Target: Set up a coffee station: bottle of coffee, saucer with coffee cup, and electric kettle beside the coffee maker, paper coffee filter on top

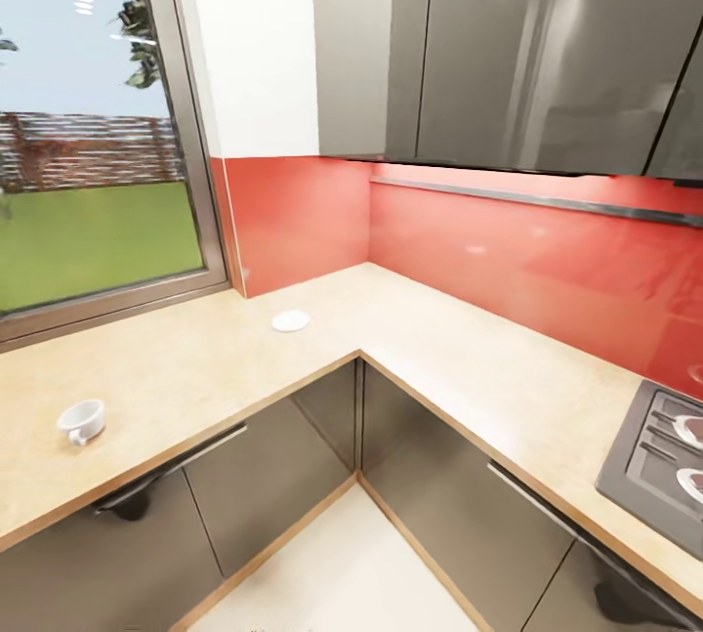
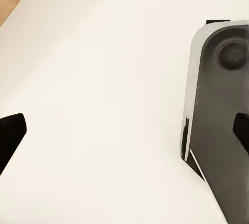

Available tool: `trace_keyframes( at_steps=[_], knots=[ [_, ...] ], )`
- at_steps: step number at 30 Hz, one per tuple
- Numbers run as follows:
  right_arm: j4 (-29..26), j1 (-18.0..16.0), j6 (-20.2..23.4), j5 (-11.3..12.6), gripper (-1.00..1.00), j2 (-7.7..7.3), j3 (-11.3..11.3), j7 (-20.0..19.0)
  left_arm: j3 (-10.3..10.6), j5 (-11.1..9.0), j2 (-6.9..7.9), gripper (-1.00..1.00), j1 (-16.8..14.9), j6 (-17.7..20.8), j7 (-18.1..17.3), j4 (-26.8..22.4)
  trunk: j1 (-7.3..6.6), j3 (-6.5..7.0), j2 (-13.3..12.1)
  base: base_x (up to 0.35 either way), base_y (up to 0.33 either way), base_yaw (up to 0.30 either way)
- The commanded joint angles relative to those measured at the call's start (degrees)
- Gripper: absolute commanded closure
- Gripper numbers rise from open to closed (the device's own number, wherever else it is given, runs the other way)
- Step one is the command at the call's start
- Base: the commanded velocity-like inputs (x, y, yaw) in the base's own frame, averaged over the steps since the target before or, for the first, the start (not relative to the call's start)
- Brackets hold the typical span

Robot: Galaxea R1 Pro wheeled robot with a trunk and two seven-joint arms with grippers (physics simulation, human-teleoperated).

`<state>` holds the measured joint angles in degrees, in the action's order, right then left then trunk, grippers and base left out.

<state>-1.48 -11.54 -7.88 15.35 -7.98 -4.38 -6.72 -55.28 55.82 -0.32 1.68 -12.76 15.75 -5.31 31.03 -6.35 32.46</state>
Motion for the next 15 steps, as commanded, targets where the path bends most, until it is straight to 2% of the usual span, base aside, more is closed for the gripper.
trace_keyframes(
  at_steps=[1,8,15],
  knots=[
    [0.08,-0.05,-0.21,0.08,-1.0,-0.02,-0.46,-0.25,-0.44,0.6,-0.03,-1.0,-0.01,-0.16,0.16,-0.05,0.02,-0.09,0.08,0.0,0.0,0.277],
    [0.08,-0.03,-0.26,-2.98,-1.0,-0.02,-0.46,-0.16,-0.44,0.6,-0.03,-1.0,-0.01,-0.16,0.16,-0.05,0.02,-0.17,0.08,0.0,0.0,0.277],
    [0.08,-0.03,-0.29,-3.45,-1.0,-0.02,-0.46,-0.14,-0.44,0.6,-0.03,-1.0,-0.01,-0.16,0.16,-0.05,0.02,-0.41,0.08,0.0,0.0,0.271]
  ],
)
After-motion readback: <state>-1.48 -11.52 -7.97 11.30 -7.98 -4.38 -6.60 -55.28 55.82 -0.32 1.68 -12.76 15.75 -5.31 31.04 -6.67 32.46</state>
